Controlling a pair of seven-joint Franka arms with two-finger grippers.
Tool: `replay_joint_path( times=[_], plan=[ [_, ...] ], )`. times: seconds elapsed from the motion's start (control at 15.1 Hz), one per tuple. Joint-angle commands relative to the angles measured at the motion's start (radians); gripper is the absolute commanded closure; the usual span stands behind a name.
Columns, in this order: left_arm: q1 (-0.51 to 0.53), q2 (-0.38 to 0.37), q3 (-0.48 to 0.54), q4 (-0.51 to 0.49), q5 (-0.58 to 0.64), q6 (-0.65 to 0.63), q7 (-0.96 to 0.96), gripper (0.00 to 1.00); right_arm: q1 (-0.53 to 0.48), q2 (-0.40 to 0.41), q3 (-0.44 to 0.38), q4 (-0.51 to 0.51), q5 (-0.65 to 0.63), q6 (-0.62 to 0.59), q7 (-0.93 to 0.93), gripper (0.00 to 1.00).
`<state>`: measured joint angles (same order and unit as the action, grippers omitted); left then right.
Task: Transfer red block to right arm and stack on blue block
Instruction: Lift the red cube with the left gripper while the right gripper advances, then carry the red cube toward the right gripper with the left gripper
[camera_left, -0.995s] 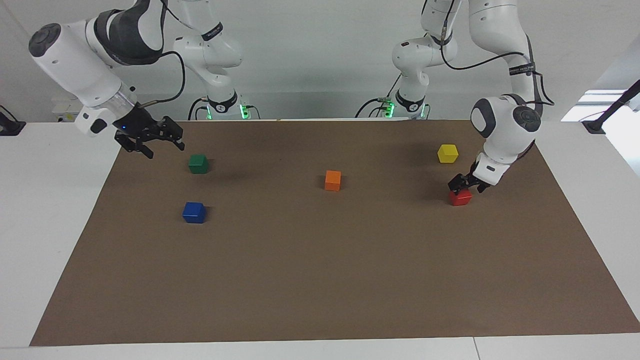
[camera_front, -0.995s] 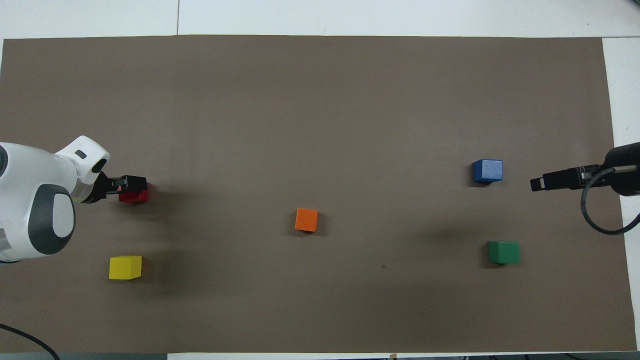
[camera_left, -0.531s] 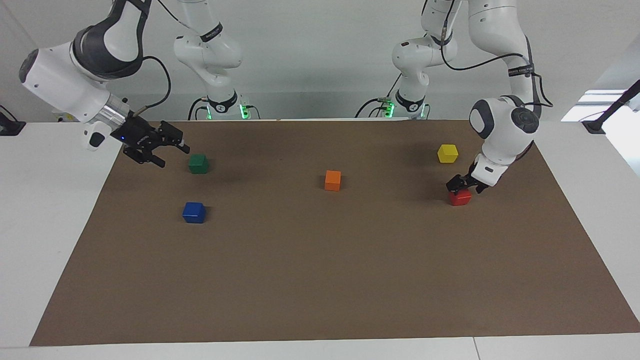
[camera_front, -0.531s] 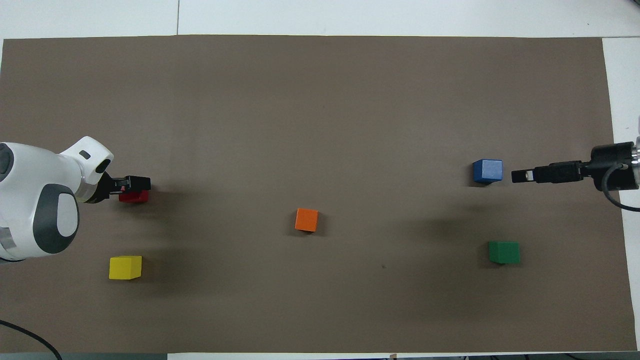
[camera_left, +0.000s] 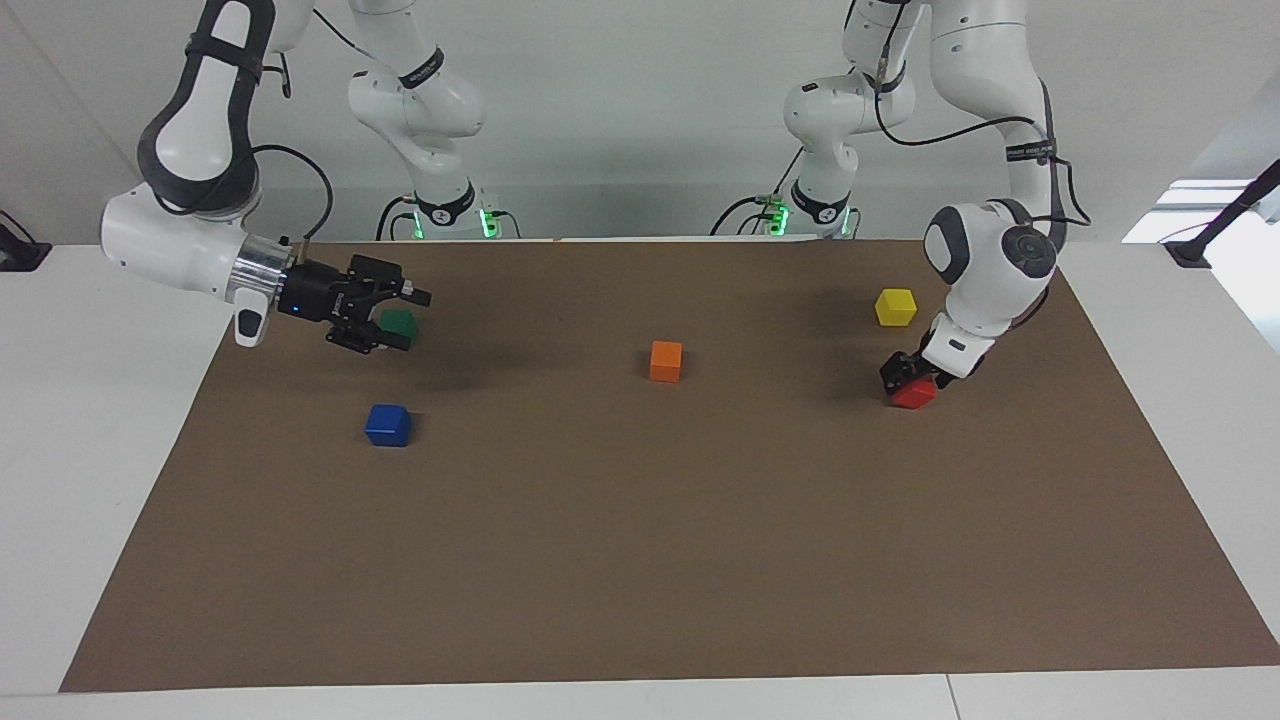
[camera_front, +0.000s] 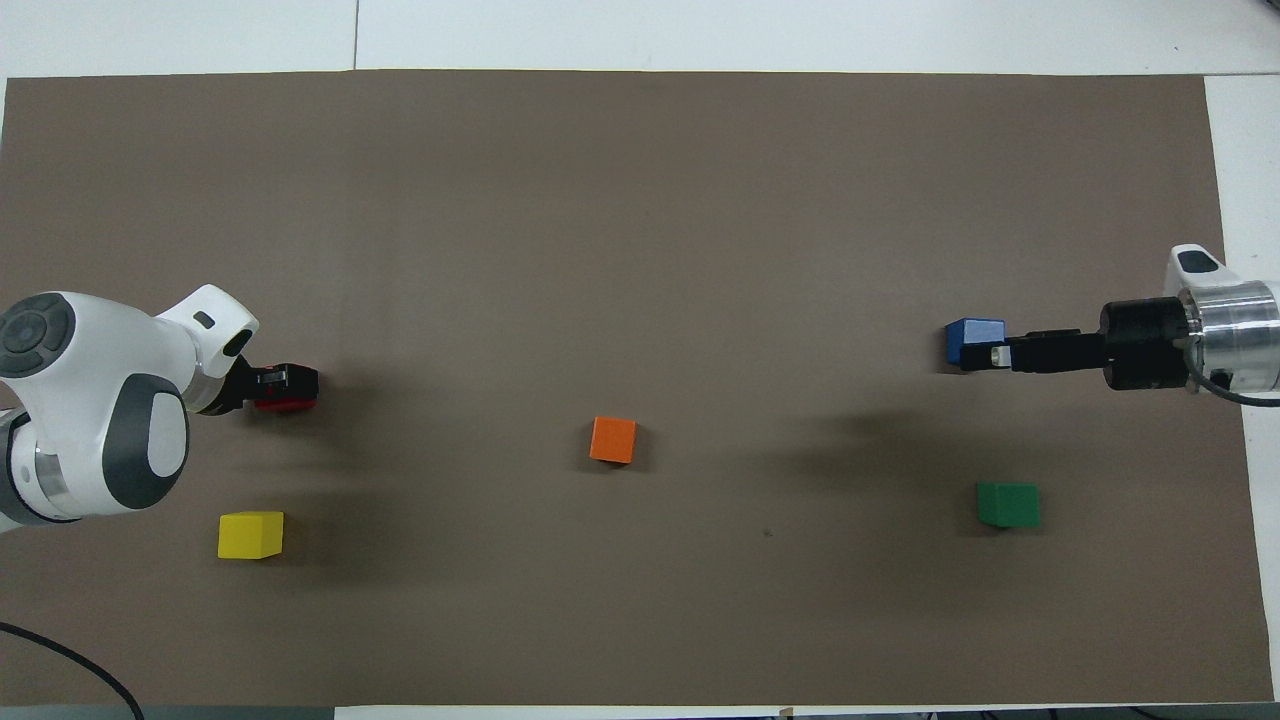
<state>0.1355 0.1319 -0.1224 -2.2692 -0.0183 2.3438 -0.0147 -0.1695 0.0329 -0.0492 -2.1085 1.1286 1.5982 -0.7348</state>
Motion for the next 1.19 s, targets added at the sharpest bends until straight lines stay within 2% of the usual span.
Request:
replay_joint_path(
  times=[0.0,0.33,0.46,0.66,0.93,1.13],
  plan=[
    [-0.017,0.002,0.009,0.005,0.017,0.000,-0.044,1.00,0.039,-0.001,0.002,-0.056,0.129,-0.046,-0.026,0.00],
    [-0.036,0.018,0.009,0.060,0.017,-0.061,-0.054,1.00,0.082,0.136,0.002,-0.059,0.321,-0.204,-0.116,0.00],
    [-0.040,0.025,0.009,0.137,0.014,-0.168,-0.070,1.00,0.099,0.157,0.005,-0.067,0.373,-0.266,-0.114,0.00],
    [-0.077,0.014,-0.002,0.232,-0.008,-0.299,-0.210,1.00,0.119,0.219,0.006,-0.077,0.468,-0.368,-0.107,0.00],
    [-0.128,-0.023,-0.009,0.414,-0.202,-0.587,-0.501,1.00,0.166,0.219,0.009,-0.105,0.556,-0.383,-0.078,0.00],
    [-0.143,-0.121,-0.029,0.412,-0.339,-0.655,-0.777,1.00,0.182,0.219,0.009,-0.104,0.570,-0.379,-0.078,0.00]
  ],
)
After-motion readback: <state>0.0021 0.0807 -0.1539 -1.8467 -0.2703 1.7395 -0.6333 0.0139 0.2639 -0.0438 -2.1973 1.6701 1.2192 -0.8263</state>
